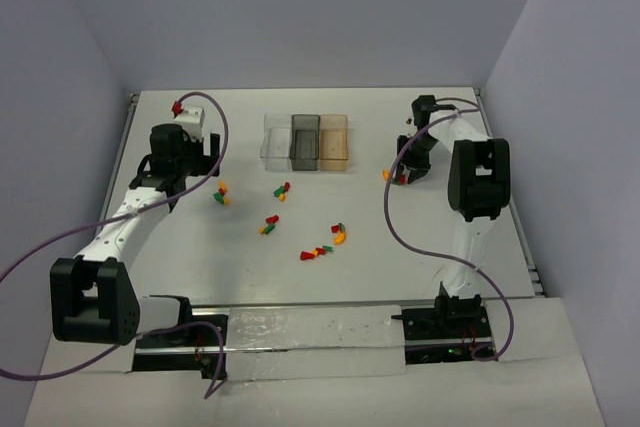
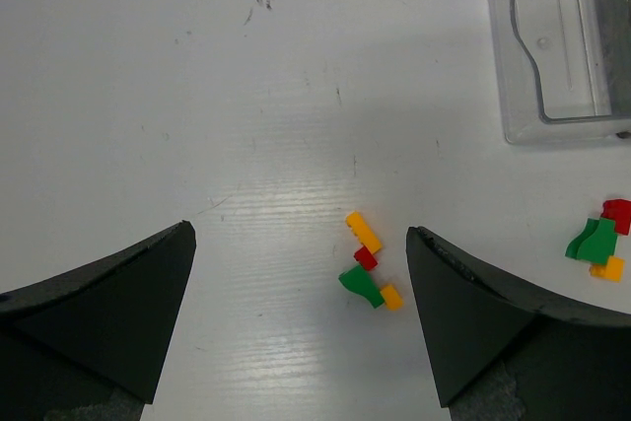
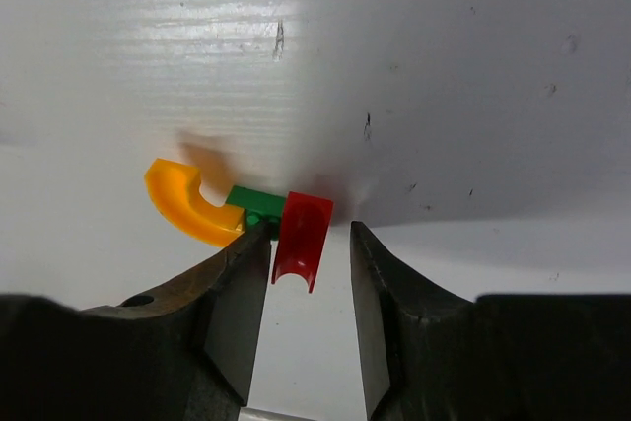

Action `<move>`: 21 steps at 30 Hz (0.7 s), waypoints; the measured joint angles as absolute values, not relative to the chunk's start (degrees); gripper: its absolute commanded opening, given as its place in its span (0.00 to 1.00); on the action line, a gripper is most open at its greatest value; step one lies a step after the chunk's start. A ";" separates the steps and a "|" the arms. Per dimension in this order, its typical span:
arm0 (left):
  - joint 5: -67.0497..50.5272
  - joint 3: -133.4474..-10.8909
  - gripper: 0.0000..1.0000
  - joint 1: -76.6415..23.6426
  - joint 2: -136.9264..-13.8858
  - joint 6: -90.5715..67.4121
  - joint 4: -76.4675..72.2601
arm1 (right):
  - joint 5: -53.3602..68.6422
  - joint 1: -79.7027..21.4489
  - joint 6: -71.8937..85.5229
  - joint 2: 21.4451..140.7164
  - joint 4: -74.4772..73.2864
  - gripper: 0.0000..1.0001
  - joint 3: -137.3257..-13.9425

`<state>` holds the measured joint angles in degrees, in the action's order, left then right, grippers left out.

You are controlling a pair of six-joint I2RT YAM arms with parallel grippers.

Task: Sort the legos into containers by color

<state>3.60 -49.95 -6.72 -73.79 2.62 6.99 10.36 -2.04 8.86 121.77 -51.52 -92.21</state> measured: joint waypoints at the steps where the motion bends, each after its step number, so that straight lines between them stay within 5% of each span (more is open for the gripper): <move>1: 3.68 -49.95 0.99 -6.72 -73.91 2.63 7.04 | 10.35 -2.08 8.78 121.43 -51.31 0.40 -91.69; 10: 3.92 -49.95 0.99 -6.72 -74.06 2.66 7.13 | 9.78 -2.59 7.83 118.61 -50.16 0.27 -88.37; 17: 3.86 -49.98 0.99 -6.72 -73.74 3.25 7.50 | 9.74 -2.90 7.46 116.31 -49.86 0.04 -86.55; 21: 3.12 -50.44 0.99 -6.72 -73.56 3.54 8.51 | 10.02 -2.92 6.91 113.88 -49.08 0.00 -85.03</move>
